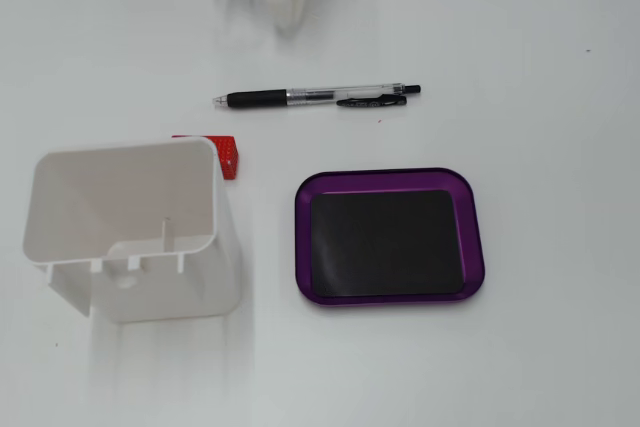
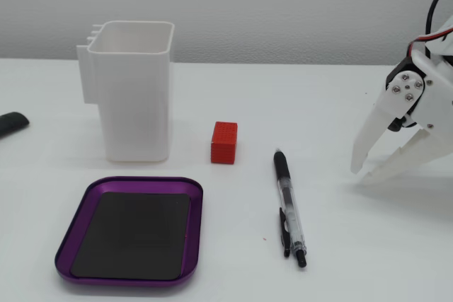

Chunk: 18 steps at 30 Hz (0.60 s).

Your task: Pick up the pen and put it in the pen holder.

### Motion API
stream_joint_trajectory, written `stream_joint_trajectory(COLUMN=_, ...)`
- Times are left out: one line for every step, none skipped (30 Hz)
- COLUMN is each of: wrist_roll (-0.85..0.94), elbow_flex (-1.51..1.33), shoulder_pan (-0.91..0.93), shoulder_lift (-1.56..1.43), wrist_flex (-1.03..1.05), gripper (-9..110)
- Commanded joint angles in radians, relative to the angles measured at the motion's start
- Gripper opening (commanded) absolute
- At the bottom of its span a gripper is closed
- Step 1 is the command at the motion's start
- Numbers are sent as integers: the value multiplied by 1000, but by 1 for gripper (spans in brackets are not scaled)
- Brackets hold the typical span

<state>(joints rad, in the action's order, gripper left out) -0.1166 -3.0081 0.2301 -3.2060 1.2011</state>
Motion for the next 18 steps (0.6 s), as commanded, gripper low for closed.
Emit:
stream_joint_trajectory(wrist_roll=374, elbow_flex=156, shoulder_pan=8, shoulder_lift=12, wrist_flex=-69, gripper=0)
stream_joint_trajectory(wrist_roll=423, elbow_flex=169, shoulder_pan=8, shoulder_lift=12, wrist_flex=-63, gripper=0)
stream_joint_trajectory(wrist_roll=433, elbow_flex=179, shoulder_pan=8, shoulder_lift=14, wrist_flex=-60, gripper=0)
stream_joint_trajectory(wrist_roll=423, elbow_flex=187, shoulder_pan=8, shoulder_lift=14, wrist_flex=-52, gripper=0)
stream_joint_trajectory(wrist_roll=417, elbow_flex=195, shoulder_pan=8, shoulder_lift=14, wrist_flex=-48, gripper=0)
stream_joint_trajectory(wrist_roll=419, elbow_flex=199, shoulder_pan=8, shoulder_lift=14, wrist_flex=-46, gripper=0)
stream_joint_trajectory(wrist_roll=419, elbow_flex=202, shoulder_pan=8, shoulder_lift=14, wrist_flex=-41, gripper=0)
stream_joint_trajectory(wrist_roll=419, elbow_flex=202, shoulder_pan=8, shoulder_lift=14, wrist_flex=-37, gripper=0)
stream_joint_trajectory(wrist_roll=419, elbow_flex=202, shoulder_pan=8, shoulder_lift=15, wrist_flex=-34, gripper=0)
stream_joint_trajectory(wrist_roll=420, elbow_flex=202, shoulder_pan=6, shoulder_lift=17, wrist_flex=-34, gripper=0)
stream_joint_trajectory(wrist_roll=420, elbow_flex=202, shoulder_pan=6, shoulder_lift=17, wrist_flex=-34, gripper=0)
stream_joint_trajectory(wrist_roll=420, elbow_flex=202, shoulder_pan=6, shoulder_lift=17, wrist_flex=-34, gripper=0)
stream_joint_trajectory(wrist_roll=420, elbow_flex=202, shoulder_pan=8, shoulder_lift=18, wrist_flex=-34, gripper=2)
stream_joint_trajectory(wrist_roll=420, elbow_flex=202, shoulder_pan=8, shoulder_lift=20, wrist_flex=-34, gripper=4)
stream_joint_trajectory(wrist_roll=419, elbow_flex=206, shoulder_pan=8, shoulder_lift=29, wrist_flex=-34, gripper=6)
stream_joint_trajectory(wrist_roll=419, elbow_flex=218, shoulder_pan=8, shoulder_lift=49, wrist_flex=-34, gripper=9)
stream_joint_trajectory(wrist_roll=419, elbow_flex=242, shoulder_pan=8, shoulder_lift=78, wrist_flex=-32, gripper=11)
stream_joint_trajectory(wrist_roll=417, elbow_flex=278, shoulder_pan=8, shoulder_lift=120, wrist_flex=-31, gripper=12)
